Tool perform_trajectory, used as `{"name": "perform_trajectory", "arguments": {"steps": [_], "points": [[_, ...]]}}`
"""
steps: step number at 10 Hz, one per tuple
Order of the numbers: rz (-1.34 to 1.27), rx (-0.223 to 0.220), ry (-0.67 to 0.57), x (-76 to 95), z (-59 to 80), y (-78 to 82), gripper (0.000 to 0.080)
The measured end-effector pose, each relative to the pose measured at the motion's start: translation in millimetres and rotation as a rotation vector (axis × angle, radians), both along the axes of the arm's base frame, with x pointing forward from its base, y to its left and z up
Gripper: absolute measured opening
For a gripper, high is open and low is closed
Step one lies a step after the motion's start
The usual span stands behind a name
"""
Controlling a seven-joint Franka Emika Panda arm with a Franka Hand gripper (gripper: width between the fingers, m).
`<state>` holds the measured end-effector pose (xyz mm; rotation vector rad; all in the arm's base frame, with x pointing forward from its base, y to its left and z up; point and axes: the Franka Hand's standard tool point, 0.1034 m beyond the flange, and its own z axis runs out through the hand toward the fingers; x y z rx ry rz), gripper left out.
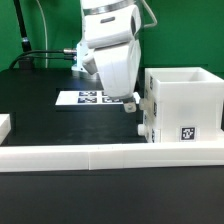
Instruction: Assemble drawer
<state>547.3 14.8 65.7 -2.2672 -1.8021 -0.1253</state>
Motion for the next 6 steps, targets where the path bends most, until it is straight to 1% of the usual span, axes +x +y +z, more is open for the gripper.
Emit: {"name": "perform_trajectory", "arguments": {"steps": [1, 2, 4, 5, 6], "points": [[-0.012, -0.008, 0.0, -5.8, 3.0, -14.2, 0.0649], [-0.027, -0.017, 0.003, -17.2, 5.8, -23.9, 0.0649], [-0.064, -0.053, -0.021, -46.2, 10.0, -41.2, 0.0649], [-0.077, -0.065, -0.033, -57.6, 6.9, -44.5, 0.0649], [-0.077, -0.065, -0.028, -59.1, 5.5, -44.4, 0.0649]]}}
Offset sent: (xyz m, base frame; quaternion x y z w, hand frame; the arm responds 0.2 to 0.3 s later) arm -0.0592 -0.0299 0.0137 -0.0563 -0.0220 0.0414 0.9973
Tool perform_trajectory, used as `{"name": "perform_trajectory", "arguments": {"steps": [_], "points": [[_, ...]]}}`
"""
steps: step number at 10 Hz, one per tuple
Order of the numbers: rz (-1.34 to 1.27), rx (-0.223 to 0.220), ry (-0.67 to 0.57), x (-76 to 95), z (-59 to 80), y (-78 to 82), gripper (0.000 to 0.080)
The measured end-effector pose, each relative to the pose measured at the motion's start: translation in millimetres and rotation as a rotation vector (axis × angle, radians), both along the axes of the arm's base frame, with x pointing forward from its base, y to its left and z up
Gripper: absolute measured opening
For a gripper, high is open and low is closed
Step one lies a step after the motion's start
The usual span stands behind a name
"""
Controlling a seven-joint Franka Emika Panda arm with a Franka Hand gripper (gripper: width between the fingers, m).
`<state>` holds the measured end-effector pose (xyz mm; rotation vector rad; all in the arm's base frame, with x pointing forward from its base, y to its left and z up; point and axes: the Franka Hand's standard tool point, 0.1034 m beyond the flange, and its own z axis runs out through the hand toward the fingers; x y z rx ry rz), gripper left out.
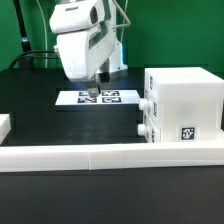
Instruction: Assemble drawer
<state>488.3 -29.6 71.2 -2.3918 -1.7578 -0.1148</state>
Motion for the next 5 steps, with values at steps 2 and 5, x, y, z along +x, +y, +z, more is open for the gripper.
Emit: {"name": "perform_trajectory", "arguments": {"steps": [2, 5], "points": [[-0.001, 0.001, 0.001, 0.3, -0.6, -0.1, 0.0649], [-0.001, 0.001, 0.001, 0.1, -0.9, -0.2, 0.0649]]}}
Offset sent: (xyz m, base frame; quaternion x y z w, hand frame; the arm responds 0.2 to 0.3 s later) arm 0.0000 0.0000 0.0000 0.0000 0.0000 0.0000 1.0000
